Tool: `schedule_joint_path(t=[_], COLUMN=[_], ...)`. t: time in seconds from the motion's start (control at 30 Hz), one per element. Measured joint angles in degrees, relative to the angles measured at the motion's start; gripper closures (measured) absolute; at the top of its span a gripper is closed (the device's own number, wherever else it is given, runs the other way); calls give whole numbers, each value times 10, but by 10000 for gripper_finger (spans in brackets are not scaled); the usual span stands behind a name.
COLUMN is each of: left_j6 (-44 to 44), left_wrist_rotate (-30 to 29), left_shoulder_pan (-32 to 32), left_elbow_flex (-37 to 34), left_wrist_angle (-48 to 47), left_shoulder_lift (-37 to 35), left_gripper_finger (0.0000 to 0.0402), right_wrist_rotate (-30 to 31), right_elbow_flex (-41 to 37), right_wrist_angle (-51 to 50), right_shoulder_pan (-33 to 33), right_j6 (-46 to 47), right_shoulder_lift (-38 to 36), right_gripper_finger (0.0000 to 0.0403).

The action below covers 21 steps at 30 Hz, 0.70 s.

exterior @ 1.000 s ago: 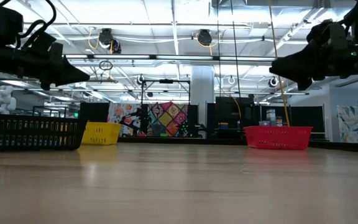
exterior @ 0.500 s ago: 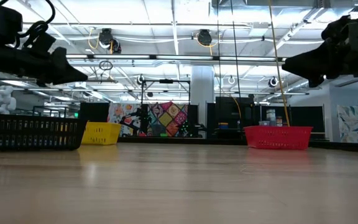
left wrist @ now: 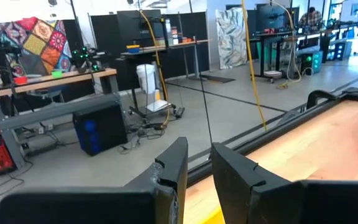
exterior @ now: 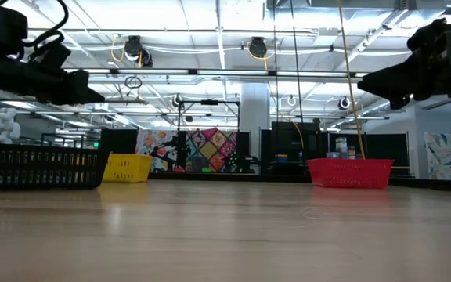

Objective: Sort crayons
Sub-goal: Return to Home Position

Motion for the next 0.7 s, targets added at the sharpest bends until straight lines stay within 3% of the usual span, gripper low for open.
schedule_joint_path(t=[0.53,0.7], left_j6=[-4,-4], left_wrist_rotate=[7,8], left_shoulder_pan=[0,0], left_elbow_flex=[0,0], left_wrist_angle=[0,0], left_shoulder_lift=[17,17], left_gripper_finger=[322,322], right_wrist_rotate=[5,9], right_elbow_flex=[-1,-3], right_wrist_angle=[-4,38], right_shoulder_pan=[0,0], right_j6=[-3,-3], right_shoulder_lift=[2,2], right_gripper_finger=[293,293])
